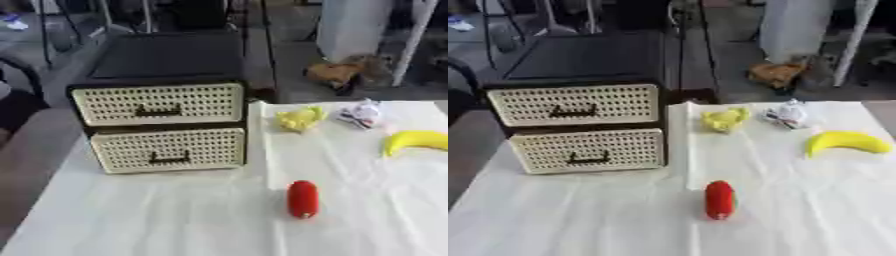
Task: Pick up objects from table and place into drawer.
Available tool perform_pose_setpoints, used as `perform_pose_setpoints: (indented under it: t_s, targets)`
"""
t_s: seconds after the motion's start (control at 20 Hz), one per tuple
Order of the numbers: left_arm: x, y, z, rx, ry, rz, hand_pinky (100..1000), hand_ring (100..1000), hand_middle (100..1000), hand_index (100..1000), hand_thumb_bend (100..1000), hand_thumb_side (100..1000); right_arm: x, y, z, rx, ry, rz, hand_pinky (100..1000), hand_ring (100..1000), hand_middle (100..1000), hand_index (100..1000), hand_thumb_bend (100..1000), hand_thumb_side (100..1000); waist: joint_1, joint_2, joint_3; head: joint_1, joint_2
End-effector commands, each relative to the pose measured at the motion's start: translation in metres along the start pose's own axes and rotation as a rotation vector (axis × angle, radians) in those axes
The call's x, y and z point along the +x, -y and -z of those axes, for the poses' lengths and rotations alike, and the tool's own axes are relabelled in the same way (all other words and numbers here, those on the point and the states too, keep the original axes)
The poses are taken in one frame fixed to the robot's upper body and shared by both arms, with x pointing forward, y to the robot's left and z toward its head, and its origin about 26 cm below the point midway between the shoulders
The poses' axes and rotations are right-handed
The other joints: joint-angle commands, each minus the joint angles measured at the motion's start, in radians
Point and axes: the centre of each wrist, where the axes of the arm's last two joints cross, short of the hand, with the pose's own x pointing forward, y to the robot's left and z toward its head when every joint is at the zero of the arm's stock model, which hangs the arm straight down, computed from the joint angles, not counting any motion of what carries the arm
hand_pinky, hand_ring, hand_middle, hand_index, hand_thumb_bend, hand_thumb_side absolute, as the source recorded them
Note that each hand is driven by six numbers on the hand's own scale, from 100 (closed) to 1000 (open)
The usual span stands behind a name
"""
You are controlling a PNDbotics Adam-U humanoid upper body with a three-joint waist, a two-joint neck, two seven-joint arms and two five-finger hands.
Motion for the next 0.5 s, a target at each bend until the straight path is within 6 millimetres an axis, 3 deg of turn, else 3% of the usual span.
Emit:
perform_pose_setpoints:
  t_s: [0.05,0.5]
  targets:
    - [0.0034,-0.0091,0.0145,-0.146,0.017,0.118,100,313,482,942,100,783,0.0032,0.001,0.0103,0.014,0.037,0.002,633,780,760,878,100,1000,0.001,-0.016,-0.002,0.0,0.0]
    - [0.0009,0.0003,0.0173,-0.425,-0.03,0.342,100,100,258,903,100,762,0.0029,-0.0001,0.0106,0.018,0.034,0.004,633,780,759,878,100,1000,0.006,-0.015,-0.009,0.007,-0.005]
